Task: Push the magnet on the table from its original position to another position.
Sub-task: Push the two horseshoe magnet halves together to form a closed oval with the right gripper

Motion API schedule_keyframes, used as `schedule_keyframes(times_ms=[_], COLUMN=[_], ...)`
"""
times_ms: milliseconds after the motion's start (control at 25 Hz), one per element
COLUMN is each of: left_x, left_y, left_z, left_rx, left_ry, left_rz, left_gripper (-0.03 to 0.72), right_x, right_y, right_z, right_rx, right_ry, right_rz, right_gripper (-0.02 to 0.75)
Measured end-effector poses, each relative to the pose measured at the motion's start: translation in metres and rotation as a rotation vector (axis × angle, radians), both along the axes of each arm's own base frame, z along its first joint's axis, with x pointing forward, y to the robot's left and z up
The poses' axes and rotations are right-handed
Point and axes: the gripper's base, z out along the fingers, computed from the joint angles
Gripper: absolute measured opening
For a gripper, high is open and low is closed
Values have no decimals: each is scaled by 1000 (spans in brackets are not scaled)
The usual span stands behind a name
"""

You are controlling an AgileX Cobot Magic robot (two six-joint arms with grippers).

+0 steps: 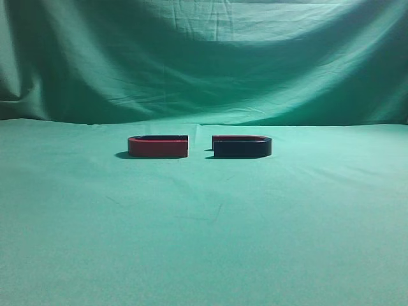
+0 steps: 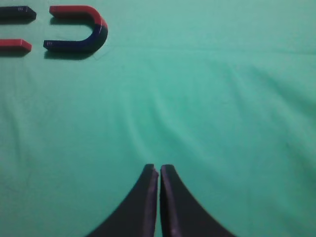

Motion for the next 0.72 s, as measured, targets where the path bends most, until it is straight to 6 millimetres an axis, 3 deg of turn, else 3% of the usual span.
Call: schedule_keyframes(times_ms=[320, 520, 720], left_x=[0, 0, 0], left_y=[0, 0, 0], left_z=[0, 0, 0], left_rx=[0, 0, 0], left_ry=[0, 0, 0], left_rz=[0, 0, 0], left_gripper=[372, 372, 372], right_x=[69, 122, 159], right_y=[62, 83, 95], right_z=[-25, -57, -87], right_rx=[-10, -33, -55], right_ry=[109, 204, 271], right_rz=[116, 97, 91], right_gripper=[0, 0, 0])
